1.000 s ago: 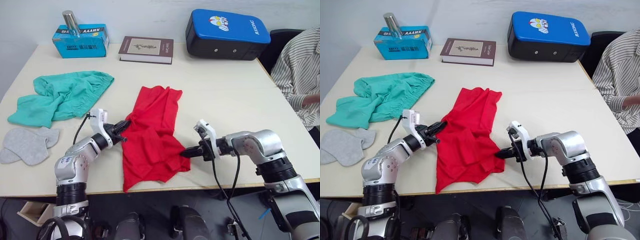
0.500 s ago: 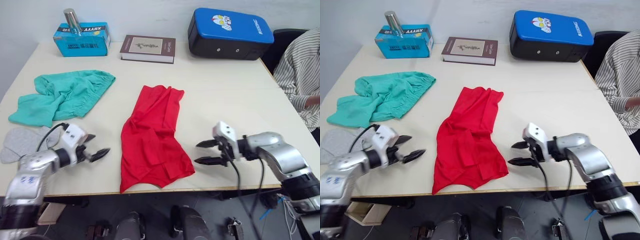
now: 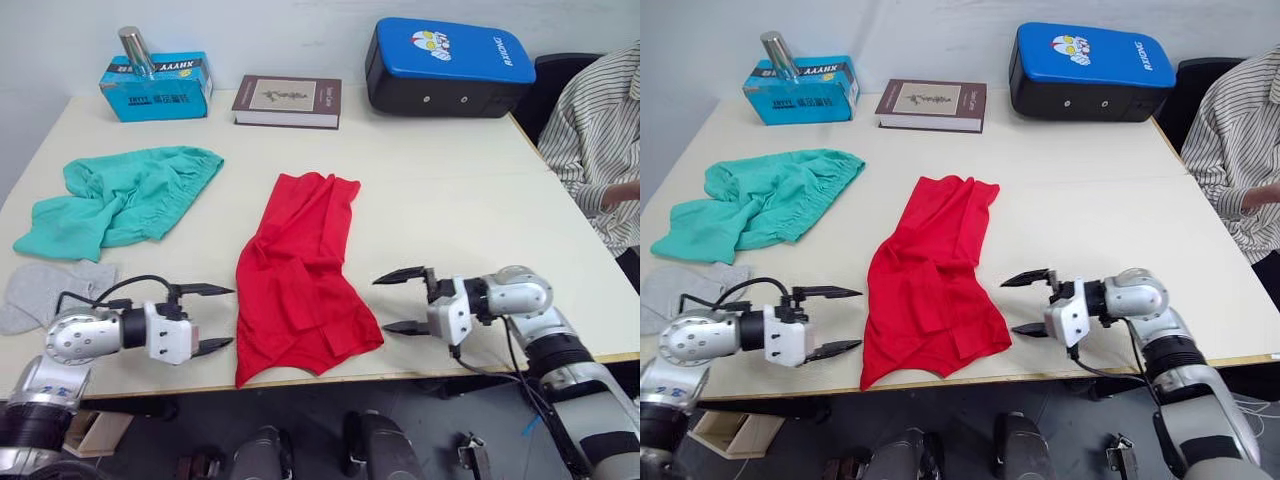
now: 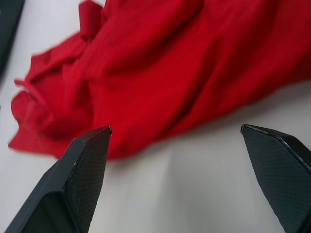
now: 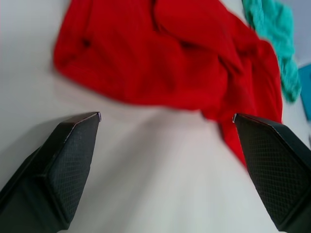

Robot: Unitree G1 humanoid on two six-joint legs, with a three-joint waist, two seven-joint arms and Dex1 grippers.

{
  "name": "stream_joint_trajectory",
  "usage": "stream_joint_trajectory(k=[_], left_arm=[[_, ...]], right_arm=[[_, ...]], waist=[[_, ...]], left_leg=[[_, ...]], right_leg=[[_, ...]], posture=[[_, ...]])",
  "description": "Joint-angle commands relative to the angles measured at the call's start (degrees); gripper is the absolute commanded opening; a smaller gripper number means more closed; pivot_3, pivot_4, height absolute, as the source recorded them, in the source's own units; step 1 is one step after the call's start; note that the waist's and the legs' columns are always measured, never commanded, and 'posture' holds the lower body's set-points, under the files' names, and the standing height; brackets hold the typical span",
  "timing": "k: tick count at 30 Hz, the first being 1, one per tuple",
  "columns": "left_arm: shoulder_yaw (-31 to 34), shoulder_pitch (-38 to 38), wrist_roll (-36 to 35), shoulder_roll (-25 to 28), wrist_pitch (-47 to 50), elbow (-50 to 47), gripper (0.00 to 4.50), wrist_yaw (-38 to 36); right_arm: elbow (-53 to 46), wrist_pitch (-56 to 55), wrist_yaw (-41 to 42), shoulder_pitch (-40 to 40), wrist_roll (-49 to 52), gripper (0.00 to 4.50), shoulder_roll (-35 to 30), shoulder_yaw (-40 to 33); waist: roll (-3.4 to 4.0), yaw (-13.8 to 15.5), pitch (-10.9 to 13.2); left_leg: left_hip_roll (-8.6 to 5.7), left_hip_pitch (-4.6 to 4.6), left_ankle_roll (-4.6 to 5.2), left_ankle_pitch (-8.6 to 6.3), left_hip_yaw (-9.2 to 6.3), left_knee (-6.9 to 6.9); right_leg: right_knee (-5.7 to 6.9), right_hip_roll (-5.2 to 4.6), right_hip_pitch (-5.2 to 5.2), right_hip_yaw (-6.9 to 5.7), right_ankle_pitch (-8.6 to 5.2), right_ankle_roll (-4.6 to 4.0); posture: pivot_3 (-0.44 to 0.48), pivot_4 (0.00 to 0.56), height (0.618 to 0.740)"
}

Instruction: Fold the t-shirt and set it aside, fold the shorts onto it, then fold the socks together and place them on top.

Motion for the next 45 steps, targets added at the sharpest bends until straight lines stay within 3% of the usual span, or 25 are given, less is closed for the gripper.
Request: stream_joint_trajectory(k=[1,7,10,13,21,25,30,34,38,42,45], left_arm=[[-5.77,-1.77,1.57,-1.57,-3.91,3.34,4.5,-1.46],[-11.03,-7.28,2.24,-4.2,-5.12,6.95,4.5,-2.39],[-12.8,-8.74,2.46,-5.15,-4.85,8.45,4.5,-2.57],[-14.45,-9.46,2.28,-5.91,-3.42,9.34,3.89,-3.17],[-15.72,-8.25,-1.29,-7.15,7.38,6.45,1.29,-5.23],[-15.41,-6.22,-5.86,-6.35,12.28,1.65,0.06,-8.73],[-12.66,-0.31,-11.85,-3.03,17.61,-8.69,0.02,-10.73],[-7.76,8.04,-18.13,0.04,23.92,-21.59,0.02,-8.69],[-5.32,13.87,-19.92,0.9,28.29,-29.08,0.02,-6.59],[-4.62,18.8,-22.08,2.82,32.34,-35.2,0.02,-7.79],[-3.31,20.71,-23.99,4.05,35.87,-37.81,0.02,-8.05]], right_arm=[[-0.63,-1.97,0.35,0.59,-0.95,4.49,1.61,4.98],[-2.75,0.5,-2.91,0.4,-4.34,4.49,4.19,7.6],[-2.01,1.98,-6.05,-0.3,-8.44,3.87,4.61,7.51],[-1.6,3.91,-8.59,-0.77,-11.59,2.84,4.27,7.7],[-7.22,11.39,-9.41,0.65,-10.39,0.02,2.0,8.28],[-16.25,19.93,-5.69,4.02,-4.33,0.0,-0.78,8.16],[-33.58,37.13,1.39,10.48,6.54,0.0,-7.78,7.15],[-51.73,59.38,5.04,17.54,18.37,0.0,-19.67,3.41],[-62.82,73.91,4.83,21.5,24.35,0.0,-27.08,0.67],[-70.9,87.32,2.72,23.75,32.22,0.0,-29.93,-2.06],[-72.63,91.2,1.9,24.67,33.24,0.0,-29.49,-2.6]], waist=[[0.07,0.01,-0.05],[0.2,0.17,-0.18],[0.25,0.17,-0.24],[0.27,0.14,-0.25],[0.35,0.29,-0.24],[0.35,0.53,-0.23],[0.38,0.08,-0.21],[0.41,0.09,-0.02],[0.35,0.31,0.07],[0.34,0.28,0.09],[0.34,0.31,0.09]], left_leg=[[0.0,0.03,0.02,-0.01,0.0,0.0],[-0.01,0.17,0.1,-0.05,0.01,0.06],[-0.02,0.21,0.1,-0.06,0.01,0.07],[-0.02,0.44,0.1,-0.06,0.07,0.06],[-0.03,0.79,0.18,-0.16,0.09,0.03],[-0.07,0.75,0.23,-0.17,0.06,0.04],[-0.04,0.4,0.25,-0.3,0.02,0.0],[-0.01,-0.15,0.25,-0.29,0.02,0.1],[-0.01,-0.11,0.57,-0.53,-0.11,0.11],[-0.01,-0.12,0.3,-0.67,-0.23,-0.03],[0.02,-0.2,0.28,-0.67,-0.24,-0.06]], right_leg=[[-0.02,0.0,0.05,0.01,0.0,0.0],[-0.04,-0.02,0.21,0.05,0.0,0.0],[-0.02,-0.02,0.23,0.06,0.0,0.0],[0.01,-0.02,0.4,0.14,0.0,0.01],[0.04,-0.09,0.7,0.2,0.0,0.01],[0.04,-0.16,0.7,0.17,0.0,0.01],[-0.1,-0.15,0.38,0.18,-0.05,0.04],[-0.13,-0.12,-0.1,0.16,-0.05,0.04],[-0.25,-0.15,-0.01,0.11,-0.02,0.08],[-0.46,-0.12,0.05,0.03,-0.02,0.04],[-0.56,-0.05,0.01,0.0,-0.03,0.03]], posture=[[0.0,0.15,0.74],[0.0,0.15,0.74],[0.0,0.15,0.74],[0.0,0.15,0.74],[0.0,0.15,0.74],[0.0,0.15,0.74],[0.0,0.15,0.74],[0.0,0.15,0.74],[0.0,0.15,0.74],[0.0,0.15,0.74],[0.0,0.15,0.74]])
